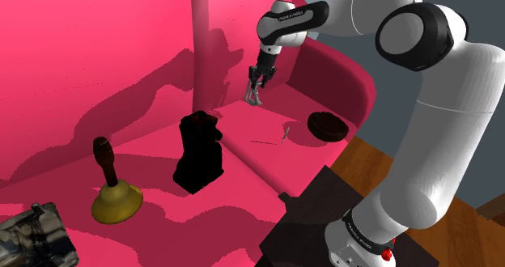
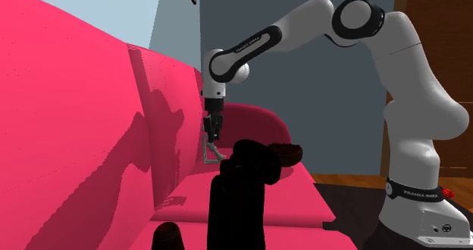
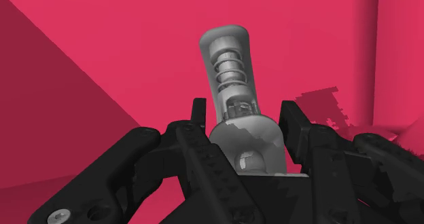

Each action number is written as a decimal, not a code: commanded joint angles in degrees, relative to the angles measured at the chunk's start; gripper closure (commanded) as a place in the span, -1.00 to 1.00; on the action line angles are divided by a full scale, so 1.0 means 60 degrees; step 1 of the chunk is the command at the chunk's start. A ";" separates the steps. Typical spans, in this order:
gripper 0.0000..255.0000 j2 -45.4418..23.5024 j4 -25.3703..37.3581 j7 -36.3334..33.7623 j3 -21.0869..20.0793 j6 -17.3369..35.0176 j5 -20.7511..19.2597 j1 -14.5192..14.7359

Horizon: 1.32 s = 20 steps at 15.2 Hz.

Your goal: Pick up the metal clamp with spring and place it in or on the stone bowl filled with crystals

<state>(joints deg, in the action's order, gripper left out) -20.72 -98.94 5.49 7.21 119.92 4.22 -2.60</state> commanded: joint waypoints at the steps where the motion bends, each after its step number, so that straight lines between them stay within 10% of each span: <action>1: 1.00 0.0097 0.0117 -0.0014 0.0007 -0.0216 -0.0019 0.0003; 15: 1.00 0.0554 0.1258 -0.0100 0.0043 -0.1810 -0.0114 0.0006; 20: 1.00 0.1623 -0.0129 0.0729 0.0377 -0.1507 -0.0178 -0.0465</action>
<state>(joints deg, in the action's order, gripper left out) -12.26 -98.09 8.78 9.04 110.56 3.23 -4.80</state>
